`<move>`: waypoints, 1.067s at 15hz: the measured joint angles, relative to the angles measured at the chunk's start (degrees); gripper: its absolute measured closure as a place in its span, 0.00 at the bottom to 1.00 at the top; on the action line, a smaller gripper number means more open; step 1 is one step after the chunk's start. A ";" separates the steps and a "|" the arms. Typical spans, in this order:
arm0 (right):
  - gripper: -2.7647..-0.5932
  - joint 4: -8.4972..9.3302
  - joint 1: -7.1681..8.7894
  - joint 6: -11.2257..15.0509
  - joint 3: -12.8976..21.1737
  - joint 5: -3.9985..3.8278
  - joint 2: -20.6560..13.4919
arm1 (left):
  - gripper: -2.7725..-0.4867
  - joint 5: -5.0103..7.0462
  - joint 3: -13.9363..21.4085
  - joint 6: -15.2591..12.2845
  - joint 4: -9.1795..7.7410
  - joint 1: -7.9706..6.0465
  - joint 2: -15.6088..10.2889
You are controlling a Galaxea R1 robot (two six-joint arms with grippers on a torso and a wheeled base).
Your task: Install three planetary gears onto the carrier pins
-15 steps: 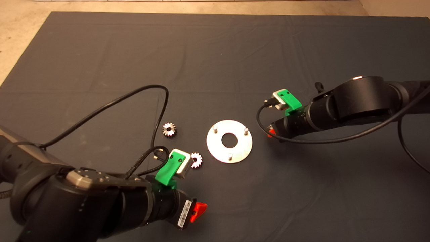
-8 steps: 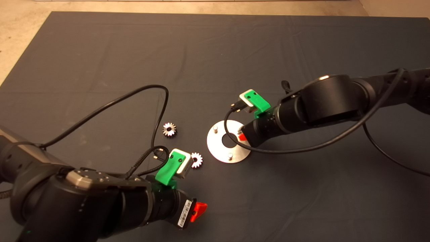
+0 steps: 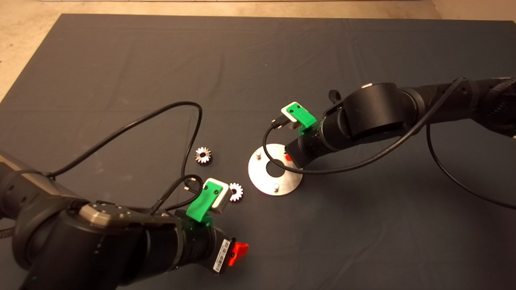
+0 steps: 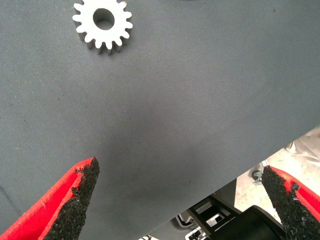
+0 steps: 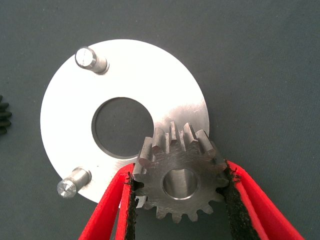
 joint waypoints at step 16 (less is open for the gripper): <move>0.81 2.17 -0.17 -2.49 -2.99 -1.51 1.48 | 0.19 0.00 0.00 -0.02 0.41 0.01 0.02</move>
